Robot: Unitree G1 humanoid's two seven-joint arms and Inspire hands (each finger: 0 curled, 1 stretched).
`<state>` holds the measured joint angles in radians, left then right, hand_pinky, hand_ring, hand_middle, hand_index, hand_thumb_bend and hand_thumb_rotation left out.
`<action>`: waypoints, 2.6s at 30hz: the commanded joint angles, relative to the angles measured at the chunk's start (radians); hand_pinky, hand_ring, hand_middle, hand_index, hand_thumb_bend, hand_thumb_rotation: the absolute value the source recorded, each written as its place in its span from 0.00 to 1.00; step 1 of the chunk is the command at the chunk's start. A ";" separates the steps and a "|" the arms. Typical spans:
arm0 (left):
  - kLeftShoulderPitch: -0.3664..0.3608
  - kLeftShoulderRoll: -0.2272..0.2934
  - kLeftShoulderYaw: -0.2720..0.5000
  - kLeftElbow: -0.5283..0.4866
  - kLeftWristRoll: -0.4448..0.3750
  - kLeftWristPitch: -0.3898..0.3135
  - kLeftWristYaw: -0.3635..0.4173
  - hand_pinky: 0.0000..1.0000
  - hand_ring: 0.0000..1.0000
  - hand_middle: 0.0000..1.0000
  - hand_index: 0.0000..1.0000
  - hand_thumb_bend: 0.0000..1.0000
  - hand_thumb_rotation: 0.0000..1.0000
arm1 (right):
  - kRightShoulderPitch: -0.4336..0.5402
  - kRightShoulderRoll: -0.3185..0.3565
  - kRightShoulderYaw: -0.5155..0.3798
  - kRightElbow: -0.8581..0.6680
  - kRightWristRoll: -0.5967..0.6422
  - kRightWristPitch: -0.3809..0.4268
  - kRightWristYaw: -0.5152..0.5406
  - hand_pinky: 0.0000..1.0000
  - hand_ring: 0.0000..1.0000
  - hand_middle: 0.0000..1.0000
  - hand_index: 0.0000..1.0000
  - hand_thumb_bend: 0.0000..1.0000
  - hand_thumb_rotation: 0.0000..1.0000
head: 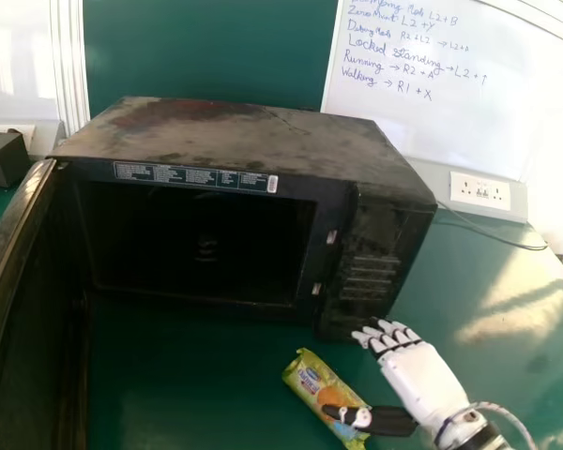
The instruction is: Put biscuit inside oven
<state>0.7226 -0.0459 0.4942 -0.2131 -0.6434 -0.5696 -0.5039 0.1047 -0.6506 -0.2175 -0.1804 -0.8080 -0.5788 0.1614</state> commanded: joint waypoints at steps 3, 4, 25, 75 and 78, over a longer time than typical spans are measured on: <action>0.020 -0.009 -0.008 -0.014 -0.003 -0.006 -0.006 0.84 0.79 0.84 0.81 1.00 0.87 | 0.019 -0.007 0.051 -0.041 -0.068 0.059 -0.018 1.00 0.97 0.95 0.95 1.00 0.90; 0.021 -0.010 -0.009 -0.014 -0.003 -0.007 -0.006 0.84 0.79 0.84 0.81 1.00 0.87 | 0.022 -0.007 0.059 -0.052 -0.075 0.071 -0.017 1.00 0.96 0.95 0.95 1.00 0.89; 0.047 -0.021 -0.024 -0.042 0.003 -0.014 -0.003 0.88 0.78 0.83 0.81 0.98 0.94 | 0.024 -0.070 0.158 -0.236 -0.183 0.316 0.229 1.00 0.96 0.95 0.95 1.00 0.88; 0.076 -0.019 -0.030 0.030 0.201 -0.269 0.055 0.84 0.77 0.81 0.78 0.79 1.00 | -0.136 0.023 0.430 0.051 -0.239 0.420 -0.077 0.96 0.95 0.95 0.97 0.93 0.92; 0.086 -0.023 -0.048 0.006 0.193 -0.248 0.085 0.83 0.76 0.81 0.79 0.79 1.00 | -0.134 0.019 0.429 0.050 -0.227 0.417 -0.083 0.91 0.95 0.95 0.95 0.74 0.74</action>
<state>0.8022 -0.0527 0.4545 -0.1929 -0.4511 -0.8225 -0.4366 -0.0189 -0.6344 0.2023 -0.1359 -1.0499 -0.1555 0.0891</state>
